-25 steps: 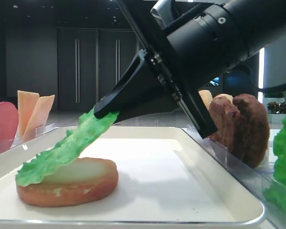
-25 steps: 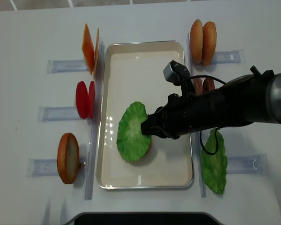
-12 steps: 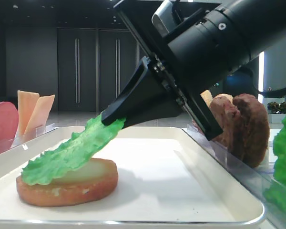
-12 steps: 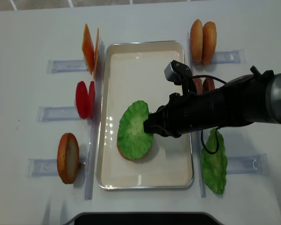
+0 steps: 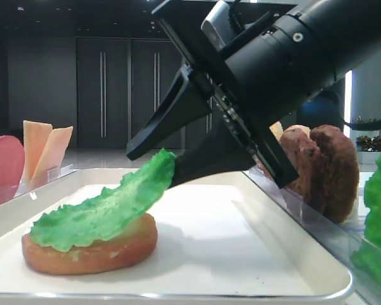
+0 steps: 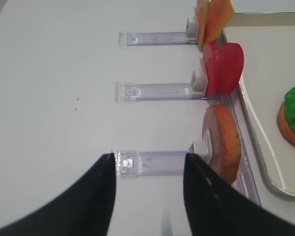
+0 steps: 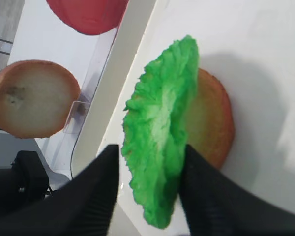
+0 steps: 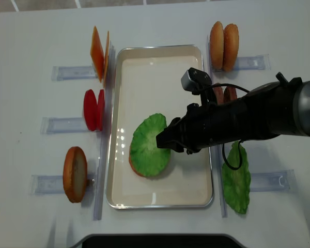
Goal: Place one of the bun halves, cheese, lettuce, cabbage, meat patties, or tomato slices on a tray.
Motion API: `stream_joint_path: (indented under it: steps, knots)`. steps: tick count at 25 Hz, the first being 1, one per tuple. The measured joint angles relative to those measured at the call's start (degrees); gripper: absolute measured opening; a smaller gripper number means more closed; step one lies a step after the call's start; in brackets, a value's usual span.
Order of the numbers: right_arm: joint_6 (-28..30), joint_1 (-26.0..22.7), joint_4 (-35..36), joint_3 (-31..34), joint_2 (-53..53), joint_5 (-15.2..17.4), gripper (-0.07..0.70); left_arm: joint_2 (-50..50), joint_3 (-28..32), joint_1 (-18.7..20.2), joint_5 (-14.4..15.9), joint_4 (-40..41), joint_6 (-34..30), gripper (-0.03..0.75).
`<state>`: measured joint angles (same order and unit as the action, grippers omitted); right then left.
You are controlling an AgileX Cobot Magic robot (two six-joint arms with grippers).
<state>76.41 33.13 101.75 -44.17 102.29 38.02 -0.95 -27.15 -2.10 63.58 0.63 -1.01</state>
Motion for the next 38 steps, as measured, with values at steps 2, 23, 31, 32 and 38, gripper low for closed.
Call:
stream_joint_path:
  steps: [2,23,31,32,38]
  knots:
    - [0.0,0.3,-0.5,0.0,0.0,-0.6,0.394,0.0,0.0,0.0,0.0,0.0,0.0,0.345]
    - [-20.4,8.3,-31.6,-0.1,-18.4,-18.5,0.488,0.0,0.0,0.0,0.0,0.0,0.0,0.345]
    - [-81.5,4.3,-99.0,-3.9,-26.9,12.1,0.454,0.0,0.0,0.0,0.0,0.0,0.0,0.345]
    - [-83.6,3.5,-101.8,-4.3,-29.0,15.7,0.442,0.0,0.0,0.0,0.0,0.0,0.0,0.345]
    - [-87.4,-9.3,-106.9,-4.8,-43.9,28.3,0.392,0.0,0.0,0.0,0.0,0.0,0.0,0.345]
